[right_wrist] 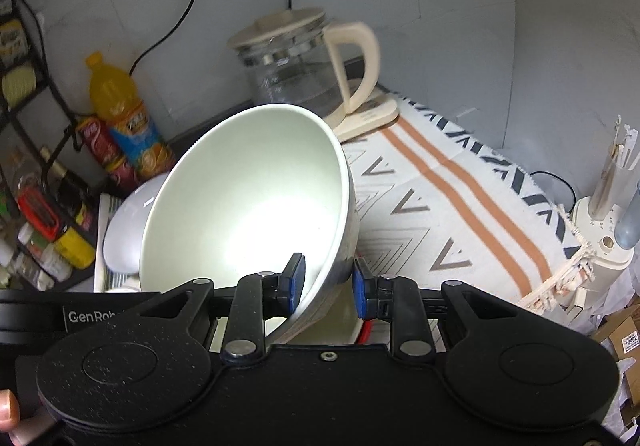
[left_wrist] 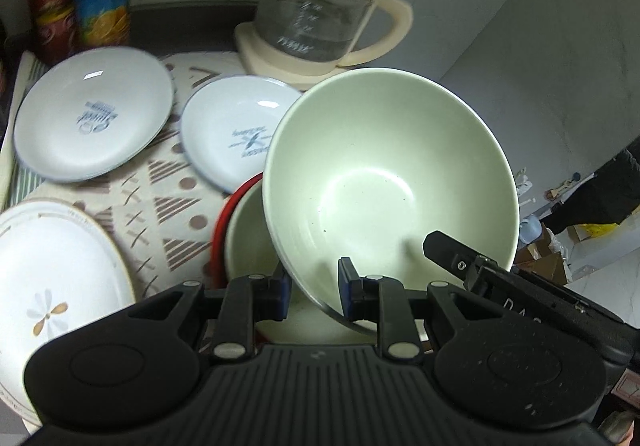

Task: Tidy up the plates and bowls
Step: 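Lower the smaller green bowl into the stacked bowls and open both grippers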

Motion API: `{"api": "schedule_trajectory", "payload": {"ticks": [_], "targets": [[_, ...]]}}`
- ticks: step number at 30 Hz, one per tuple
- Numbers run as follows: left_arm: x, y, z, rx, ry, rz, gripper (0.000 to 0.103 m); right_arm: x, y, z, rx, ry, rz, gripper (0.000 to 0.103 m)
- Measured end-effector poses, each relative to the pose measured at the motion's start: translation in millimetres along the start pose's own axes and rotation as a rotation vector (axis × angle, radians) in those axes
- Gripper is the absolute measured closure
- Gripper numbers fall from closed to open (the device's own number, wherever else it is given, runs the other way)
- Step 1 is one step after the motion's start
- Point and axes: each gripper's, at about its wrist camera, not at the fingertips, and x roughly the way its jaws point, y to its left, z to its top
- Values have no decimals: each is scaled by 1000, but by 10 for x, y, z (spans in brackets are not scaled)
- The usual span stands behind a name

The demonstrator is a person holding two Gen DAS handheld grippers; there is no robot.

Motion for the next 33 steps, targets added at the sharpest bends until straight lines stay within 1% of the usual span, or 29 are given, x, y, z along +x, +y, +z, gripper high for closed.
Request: {"api": "schedule_trajectory", "payload": {"ticks": [5,11,14,19,21,24,25,31,33], "targets": [[40,132,-19,-18,11,0,81,118,91,-70,-8,42,-9,78],[145,226,-6,-25,29,7,80,262,148,-136,-16,71,-33,78],[172,257,-4,-28,32,-8,81,315,135,-162,-11,84,-50,78],[139,284,21,-32,27,-15,79,357,111,-184,-11,105,-66,78],[105,302,34,-44,22,-15,77,348,84,-199,4,106,-52,78],[71,340,40,-47,15,7,77,337,90,-206,6,110,-49,78],[52,362,39,-53,11,4,77,322,93,-207,10,106,-49,78],[-130,495,58,-73,-19,5,76,231,101,-203,20,95,-45,72],[-202,555,58,-79,-32,7,76,186,108,-218,20,87,-49,67]]}}
